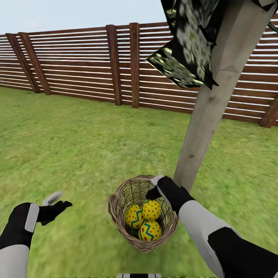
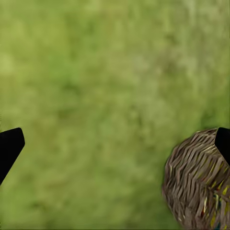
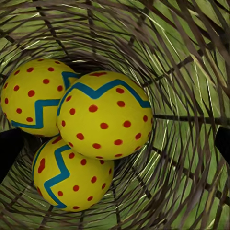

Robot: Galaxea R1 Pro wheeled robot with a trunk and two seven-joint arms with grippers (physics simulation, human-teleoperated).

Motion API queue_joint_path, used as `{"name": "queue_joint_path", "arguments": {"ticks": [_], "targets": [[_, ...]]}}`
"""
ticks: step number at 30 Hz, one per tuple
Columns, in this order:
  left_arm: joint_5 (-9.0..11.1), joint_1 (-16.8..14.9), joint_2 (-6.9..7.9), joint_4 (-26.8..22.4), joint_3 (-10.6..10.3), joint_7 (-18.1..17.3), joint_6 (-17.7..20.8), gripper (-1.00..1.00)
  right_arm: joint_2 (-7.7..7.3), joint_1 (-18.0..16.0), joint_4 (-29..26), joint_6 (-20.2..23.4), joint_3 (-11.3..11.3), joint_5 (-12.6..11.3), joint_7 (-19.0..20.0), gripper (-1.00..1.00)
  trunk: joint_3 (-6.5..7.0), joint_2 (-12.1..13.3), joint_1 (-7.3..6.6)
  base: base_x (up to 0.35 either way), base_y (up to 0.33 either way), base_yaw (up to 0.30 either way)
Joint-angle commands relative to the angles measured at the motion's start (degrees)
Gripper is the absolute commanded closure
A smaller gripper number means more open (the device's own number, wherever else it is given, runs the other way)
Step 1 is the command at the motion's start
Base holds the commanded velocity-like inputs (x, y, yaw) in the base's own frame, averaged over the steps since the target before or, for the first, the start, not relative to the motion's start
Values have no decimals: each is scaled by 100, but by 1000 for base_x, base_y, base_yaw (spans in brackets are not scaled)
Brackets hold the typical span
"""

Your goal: Take the three Easter eggs out of the wicker basket on the lawn in the garden, then place them on the lawn next to a single tree (choose any tree) so that all three eggs are next to the same tree and none are left in the basket.

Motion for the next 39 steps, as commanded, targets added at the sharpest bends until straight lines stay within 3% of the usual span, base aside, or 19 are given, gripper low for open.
{"name": "queue_joint_path", "arguments": {"ticks": [1,18,39], "targets": [[-5,-4,-1,-4,12,-18,27,-100,0,-3,-3,21,8,47,22,-100,-28,-4,1,0,0,0],[-5,-4,-1,-4,12,-18,26,-100,0,-19,-289,-38,22,24,-9,-100,-404,-27,45,0,0,0],[-5,-4,-10,-13,21,-27,-4,-100,-9,58,-452,-25,44,15,17,-100,-426,-28,47,72,0,0]]}}
